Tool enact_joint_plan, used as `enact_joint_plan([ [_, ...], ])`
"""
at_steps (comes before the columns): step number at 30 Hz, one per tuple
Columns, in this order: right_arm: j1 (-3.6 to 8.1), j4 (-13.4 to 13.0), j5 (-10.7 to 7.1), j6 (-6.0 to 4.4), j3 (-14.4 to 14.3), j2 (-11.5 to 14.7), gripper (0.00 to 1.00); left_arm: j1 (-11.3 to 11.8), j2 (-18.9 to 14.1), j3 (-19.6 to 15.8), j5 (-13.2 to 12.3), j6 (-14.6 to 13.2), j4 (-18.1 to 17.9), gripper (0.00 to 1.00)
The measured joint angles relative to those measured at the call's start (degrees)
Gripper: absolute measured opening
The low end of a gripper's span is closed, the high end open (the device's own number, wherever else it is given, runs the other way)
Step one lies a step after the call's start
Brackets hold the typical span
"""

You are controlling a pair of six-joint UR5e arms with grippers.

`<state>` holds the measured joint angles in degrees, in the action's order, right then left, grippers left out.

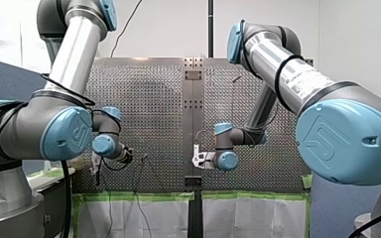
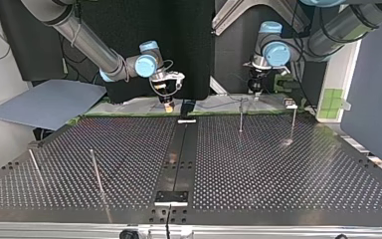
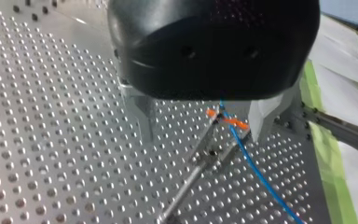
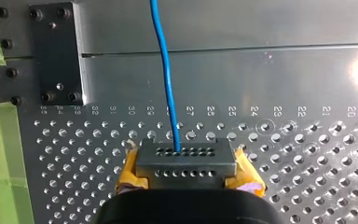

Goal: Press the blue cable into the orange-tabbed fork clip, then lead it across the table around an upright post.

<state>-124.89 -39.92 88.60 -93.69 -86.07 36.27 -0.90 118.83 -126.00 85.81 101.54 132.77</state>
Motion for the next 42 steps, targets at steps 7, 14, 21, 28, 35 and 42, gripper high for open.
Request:
enact_joint_plan([
  [7,-0.01,0.0,-0.01,-0.09,-0.01,-0.01,0.0,-1.25,-0.04,-0.01,1.97,-0.2,-0.24,1.0],
  [14,-0.04,-0.03,0.0,-0.15,0.02,-0.07,0.0,-2.35,-0.01,-0.78,4.22,-0.37,-0.46,1.0],
  [21,-0.1,-0.08,0.0,-0.3,0.01,-0.11,0.0,-3.06,0.35,-2.29,5.33,0.23,-3.08,1.0],
  [28,-0.17,-0.08,0.03,-0.45,0.03,-0.16,0.0,-4.0,1.26,-2.38,4.88,2.14,-5.83,1.0],
  [35,-0.38,-0.09,0.02,-0.55,0.02,-0.2,0.0,-4.75,4.6,-1.7,4.57,2.67,-8.75,1.0],
  [42,-0.4,-0.02,-0.14,-0.55,-0.01,-0.26,0.0,-5.21,6.1,-1.28,4.44,2.54,-10.04,1.0],
])
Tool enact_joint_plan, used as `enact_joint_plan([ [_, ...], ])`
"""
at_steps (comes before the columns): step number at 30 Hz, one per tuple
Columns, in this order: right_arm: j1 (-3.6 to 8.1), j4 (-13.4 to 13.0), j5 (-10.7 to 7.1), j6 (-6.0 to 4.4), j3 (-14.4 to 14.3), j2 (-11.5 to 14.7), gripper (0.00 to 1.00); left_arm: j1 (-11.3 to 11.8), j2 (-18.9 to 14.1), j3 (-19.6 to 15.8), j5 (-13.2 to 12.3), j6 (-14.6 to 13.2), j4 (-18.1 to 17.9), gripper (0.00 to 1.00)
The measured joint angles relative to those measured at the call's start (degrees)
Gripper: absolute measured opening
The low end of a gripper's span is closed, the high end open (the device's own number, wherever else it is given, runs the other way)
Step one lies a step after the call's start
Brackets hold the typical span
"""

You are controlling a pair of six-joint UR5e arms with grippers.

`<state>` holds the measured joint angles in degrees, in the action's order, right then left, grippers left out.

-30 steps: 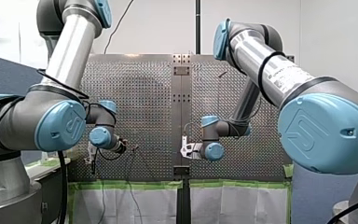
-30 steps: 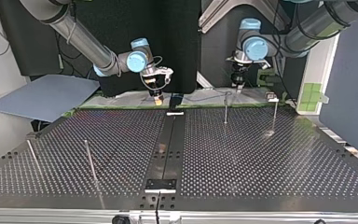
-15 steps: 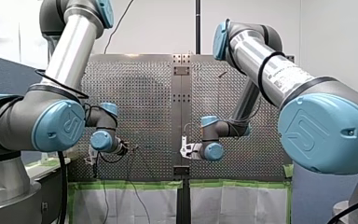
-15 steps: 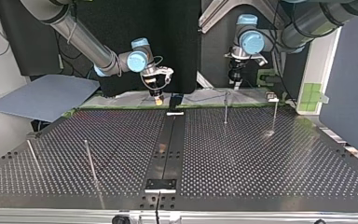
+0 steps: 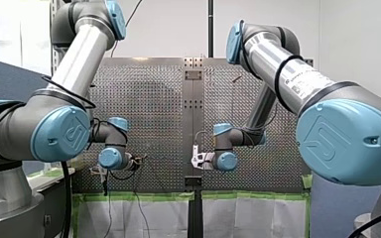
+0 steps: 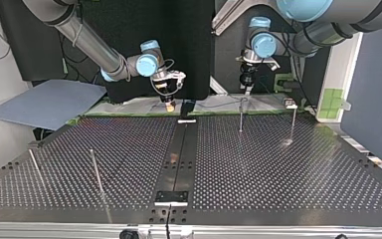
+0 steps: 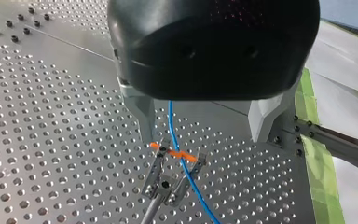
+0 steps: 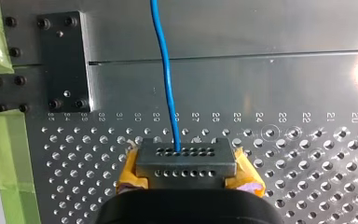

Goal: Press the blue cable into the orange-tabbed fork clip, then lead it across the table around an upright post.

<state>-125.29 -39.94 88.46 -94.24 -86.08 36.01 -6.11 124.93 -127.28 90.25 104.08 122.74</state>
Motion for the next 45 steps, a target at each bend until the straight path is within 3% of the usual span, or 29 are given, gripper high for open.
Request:
enact_joint_plan([
  [16,0.18,-0.1,-0.66,-0.08,-0.01,-0.09,0.0,-1.98,0.08,0.03,0.96,-1.78,-0.21,1.0],
  [34,0.38,0.08,-0.74,-0.04,-0.01,-0.17,0.0,-2.59,0.08,0.04,1.85,-2.95,0.13,1.0],
  [45,0.42,0.31,-0.74,0.0,-0.01,-0.18,0.0,-2.67,0.0,1.57,1.59,-1.19,1.42,1.0],
])
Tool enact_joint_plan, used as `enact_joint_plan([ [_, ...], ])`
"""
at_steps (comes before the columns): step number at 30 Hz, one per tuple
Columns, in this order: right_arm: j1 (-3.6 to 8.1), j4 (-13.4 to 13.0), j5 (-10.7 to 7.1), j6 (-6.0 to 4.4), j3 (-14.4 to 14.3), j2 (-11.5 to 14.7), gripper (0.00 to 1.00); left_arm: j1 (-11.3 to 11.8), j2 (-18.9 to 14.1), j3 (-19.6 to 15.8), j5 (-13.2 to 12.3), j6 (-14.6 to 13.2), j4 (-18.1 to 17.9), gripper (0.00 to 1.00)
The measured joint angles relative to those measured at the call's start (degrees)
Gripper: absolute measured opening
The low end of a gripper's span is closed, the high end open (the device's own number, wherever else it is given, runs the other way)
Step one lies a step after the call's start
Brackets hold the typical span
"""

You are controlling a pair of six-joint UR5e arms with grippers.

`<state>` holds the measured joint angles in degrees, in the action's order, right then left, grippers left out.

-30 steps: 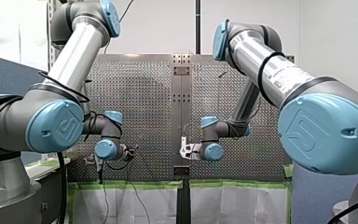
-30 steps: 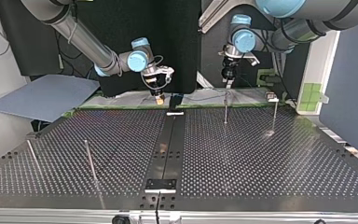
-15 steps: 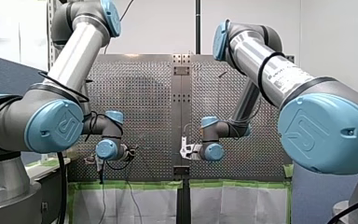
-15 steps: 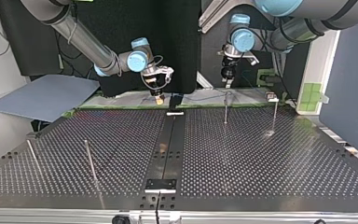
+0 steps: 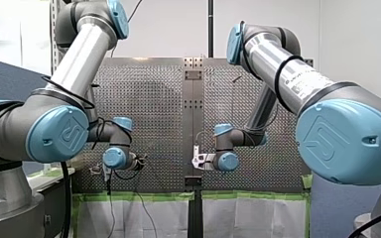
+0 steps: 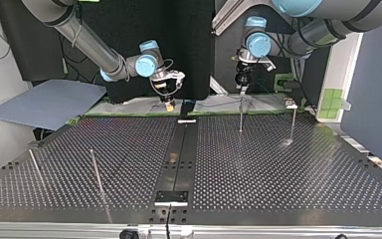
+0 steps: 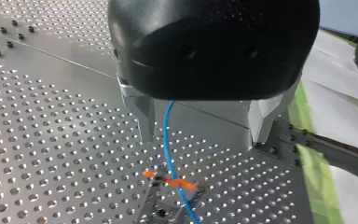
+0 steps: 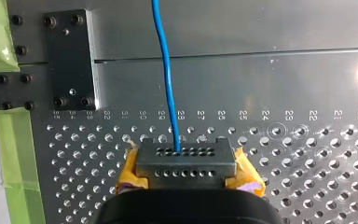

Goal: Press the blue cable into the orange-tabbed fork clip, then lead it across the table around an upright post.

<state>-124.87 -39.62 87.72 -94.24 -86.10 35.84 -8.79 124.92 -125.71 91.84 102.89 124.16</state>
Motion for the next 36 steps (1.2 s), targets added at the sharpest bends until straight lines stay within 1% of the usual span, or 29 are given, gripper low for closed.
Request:
enact_joint_plan([
  [3,0.01,-0.02,0.0,0.03,0.0,0.0,0.0,-0.07,-0.02,1.55,-0.33,1.09,1.26,1.0],
  [5,0.04,-0.03,0.0,0.06,0.0,0.0,0.0,-0.3,-0.02,2.58,-0.99,1.03,2.34,1.0],
  [8,0.09,-0.11,0.0,0.08,0.0,-0.02,0.0,-1.12,-0.02,3.44,-2.17,-0.18,3.73,1.0],
  [11,0.17,-0.22,0.0,0.09,0.01,-0.02,0.0,-2.55,0.03,4.1,-1.8,-1.82,3.65,1.0],
  [14,0.18,-0.24,0.0,0.02,0.01,-0.02,0.0,-4.3,0.06,5.13,-0.36,-3.3,3.33,1.0],
  [18,0.2,-0.19,0.0,-0.03,0.02,-0.02,0.0,-6.53,0.23,6.56,1.78,-4.0,3.62,1.0],
  [21,0.2,-0.12,0.0,-0.02,0.01,-0.02,0.0,-8.03,0.89,7.64,3.26,-4.45,4.34,1.0],
  [23,0.2,-0.08,0.0,-0.01,0.02,-0.01,0.0,-9.0,1.77,8.62,4.35,-5.22,5.26,1.0],
  [28,0.2,0.0,-0.04,-0.03,0.01,-0.02,0.0,-9.87,4.31,11.21,7.01,-6.99,7.38,1.0],
  [34,0.2,0.12,-0.15,-0.01,0.0,-0.02,0.0,-10.04,7.75,14.74,10.55,-7.28,9.11,1.0],
  [36,0.19,0.15,-0.17,0.03,0.0,-0.02,0.0,-10.14,8.32,15.64,11.46,-7.45,9.23,1.0],
])
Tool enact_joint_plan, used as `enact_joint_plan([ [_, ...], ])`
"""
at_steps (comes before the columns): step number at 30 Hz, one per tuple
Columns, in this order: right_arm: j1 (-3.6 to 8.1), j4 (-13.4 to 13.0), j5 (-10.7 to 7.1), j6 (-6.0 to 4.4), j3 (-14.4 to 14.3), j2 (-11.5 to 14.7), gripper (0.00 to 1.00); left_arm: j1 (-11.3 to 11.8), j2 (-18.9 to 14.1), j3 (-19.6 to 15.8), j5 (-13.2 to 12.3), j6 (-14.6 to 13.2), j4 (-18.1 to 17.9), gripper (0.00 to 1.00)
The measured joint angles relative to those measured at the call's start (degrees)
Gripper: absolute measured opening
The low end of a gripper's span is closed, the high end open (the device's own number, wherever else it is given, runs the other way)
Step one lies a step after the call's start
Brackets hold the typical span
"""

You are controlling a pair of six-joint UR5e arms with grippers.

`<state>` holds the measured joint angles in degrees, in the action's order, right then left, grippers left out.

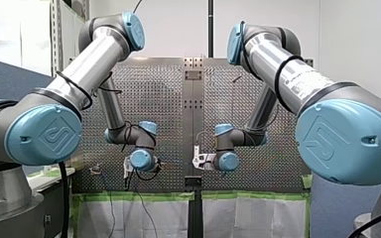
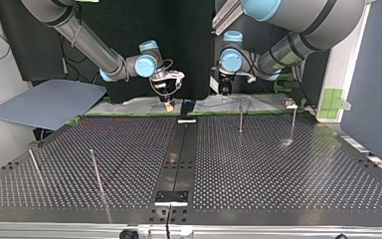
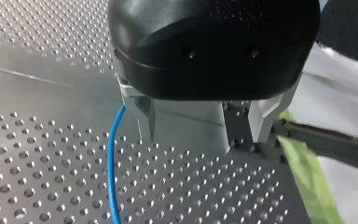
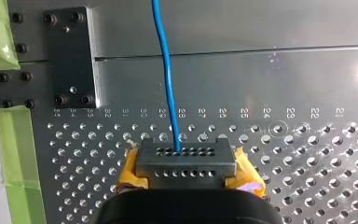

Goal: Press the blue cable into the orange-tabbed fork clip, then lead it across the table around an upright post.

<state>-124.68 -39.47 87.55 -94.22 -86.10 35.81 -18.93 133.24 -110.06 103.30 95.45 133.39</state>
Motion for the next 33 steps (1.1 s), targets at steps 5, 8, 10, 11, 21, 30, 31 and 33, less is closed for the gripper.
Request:
enact_joint_plan([
  [5,0.0,0.07,-0.01,0.19,0.03,-0.03,0.0,-0.27,0.5,1.6,2.85,-0.55,0.09,1.0],
  [8,0.04,0.07,-0.01,0.23,0.03,-0.03,0.0,-0.56,0.5,1.67,4.5,-1.46,0.79,1.0],
  [10,0.1,0.05,0.01,0.23,0.03,-0.02,0.0,-0.93,0.52,1.32,5.57,-2.35,1.65,1.0],
  [11,0.13,0.03,0.03,0.24,0.05,-0.02,0.0,-1.11,0.53,1.08,6.05,-2.8,2.07,1.0],
  [21,0.17,0.02,0.05,0.3,0.04,-0.05,0.0,-2.24,0.34,-0.72,9.89,-6.64,4.12,1.0],
  [30,0.18,-0.01,0.22,0.98,0.02,-0.13,0.0,-2.6,-0.43,-0.74,10.7,-6.4,2.83,1.0],
  [31,0.18,-0.03,0.24,1.04,0.02,-0.2,0.0,-2.7,-0.79,-0.75,10.75,-6.4,2.85,1.0],
  [33,0.21,-0.1,0.28,1.13,0.05,-0.61,0.0,-2.9,-1.56,-0.75,10.91,-6.38,2.88,1.0],
])
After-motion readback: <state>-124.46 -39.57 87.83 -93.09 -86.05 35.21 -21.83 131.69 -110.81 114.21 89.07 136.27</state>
